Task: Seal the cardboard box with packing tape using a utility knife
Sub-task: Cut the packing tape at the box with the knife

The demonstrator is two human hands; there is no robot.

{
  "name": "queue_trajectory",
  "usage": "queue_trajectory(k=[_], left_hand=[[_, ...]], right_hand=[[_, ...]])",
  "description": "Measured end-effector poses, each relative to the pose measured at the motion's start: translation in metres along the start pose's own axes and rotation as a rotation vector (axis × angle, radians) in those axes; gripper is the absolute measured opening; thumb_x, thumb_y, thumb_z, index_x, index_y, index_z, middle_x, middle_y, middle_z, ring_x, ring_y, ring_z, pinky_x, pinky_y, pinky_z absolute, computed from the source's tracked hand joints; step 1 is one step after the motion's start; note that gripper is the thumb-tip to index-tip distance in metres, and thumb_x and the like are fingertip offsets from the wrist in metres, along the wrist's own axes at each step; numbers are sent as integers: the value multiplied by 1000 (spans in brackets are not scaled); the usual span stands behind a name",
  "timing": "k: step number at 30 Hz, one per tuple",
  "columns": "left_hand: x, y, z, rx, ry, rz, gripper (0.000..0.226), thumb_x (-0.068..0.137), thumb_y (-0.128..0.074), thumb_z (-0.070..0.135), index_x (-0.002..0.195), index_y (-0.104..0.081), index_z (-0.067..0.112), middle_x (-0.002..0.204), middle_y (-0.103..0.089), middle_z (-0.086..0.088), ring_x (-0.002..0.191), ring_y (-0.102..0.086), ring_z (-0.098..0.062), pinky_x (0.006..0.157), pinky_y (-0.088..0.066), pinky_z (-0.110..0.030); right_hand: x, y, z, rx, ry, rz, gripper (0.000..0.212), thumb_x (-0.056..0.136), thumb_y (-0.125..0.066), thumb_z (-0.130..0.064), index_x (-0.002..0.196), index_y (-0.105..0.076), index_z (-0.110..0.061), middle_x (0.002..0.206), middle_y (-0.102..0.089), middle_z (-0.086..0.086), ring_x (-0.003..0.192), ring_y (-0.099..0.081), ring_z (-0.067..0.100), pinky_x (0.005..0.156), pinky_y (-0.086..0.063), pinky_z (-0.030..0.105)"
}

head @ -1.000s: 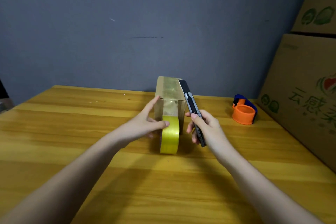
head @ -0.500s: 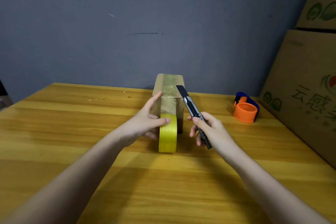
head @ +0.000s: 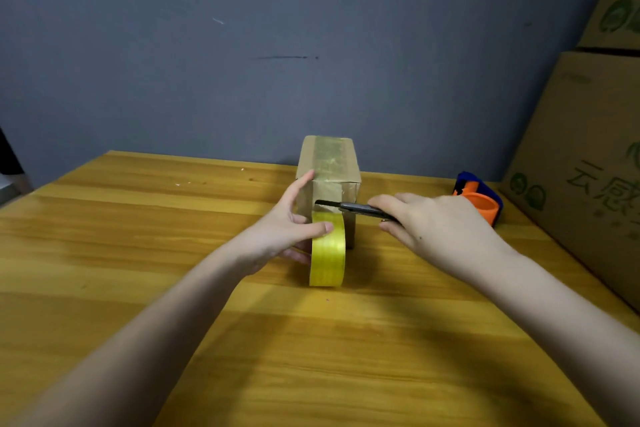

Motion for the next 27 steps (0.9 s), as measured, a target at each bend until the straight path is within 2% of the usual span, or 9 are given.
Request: queue_trajectory(k=[4,10,14,17,19,23,27], left_hand=[[-1,0,1,21,-1,14,87,85,-69,21,143,-13,54,89,-70,-7,81,-69,-14,61,-57,-28],[0,0,0,19,9,18,88,85,-69,20,143,-13,55,101,-67,-9,84,-69,-16,61,-57,-28],[-1,0,0,26,9,20,88,85,-69,21,143,-12,55,103,-67,-9,88,-68,-17,61,-57,-27],[-1,0,-1,31,12,23,88,85,-69,21,143,-12,54,109,-66,-10,92,-69,-19,62,-58,-27],[0,1,-1,32,11,24,89,85,-69,21,143,-11,54,111,-66,-11,94,-69,-20,62,-58,-28],[0,1,-2,33,5,26,89,85,-69,21,143,-12,54,106,-68,-8,92,-69,-18,64,-59,-30],[1,1,-3,33,0,35,88,85,-70,21,143,-13,55,101,-68,-5,87,-69,-16,62,-58,-29]], right_hand=[[6,8,-8,-103,89,27,36,99,-28,-40,133,-38,-29,102,-60,-2,70,-64,22,50,-49,30],[9,7,-11,-191,118,38,29,95,-40,-35,119,-52,-25,81,-61,0,48,-57,21,39,-40,26],[7,6,-14,-196,125,48,26,96,-42,-33,120,-51,-25,82,-61,1,51,-58,22,40,-39,26],[6,6,-16,-211,92,41,29,84,-68,-24,111,-58,-23,71,-59,1,41,-52,20,34,-29,23],[7,3,-16,-233,88,32,34,76,-75,-20,107,-60,-23,67,-57,1,38,-49,19,35,-19,22],[7,0,-19,-262,92,42,41,67,-80,-14,104,-63,-20,64,-55,2,37,-48,21,37,-15,24],[5,1,-23,-266,88,52,46,63,-74,-3,106,-64,-17,64,-55,4,37,-48,21,39,-16,25]])
Point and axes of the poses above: each hand's wrist, its own x-axis towards the middle knuckle, its own y-axis out of the back of the hand, z = x × y, the point moved 6 cm from there along x, towards the middle knuckle
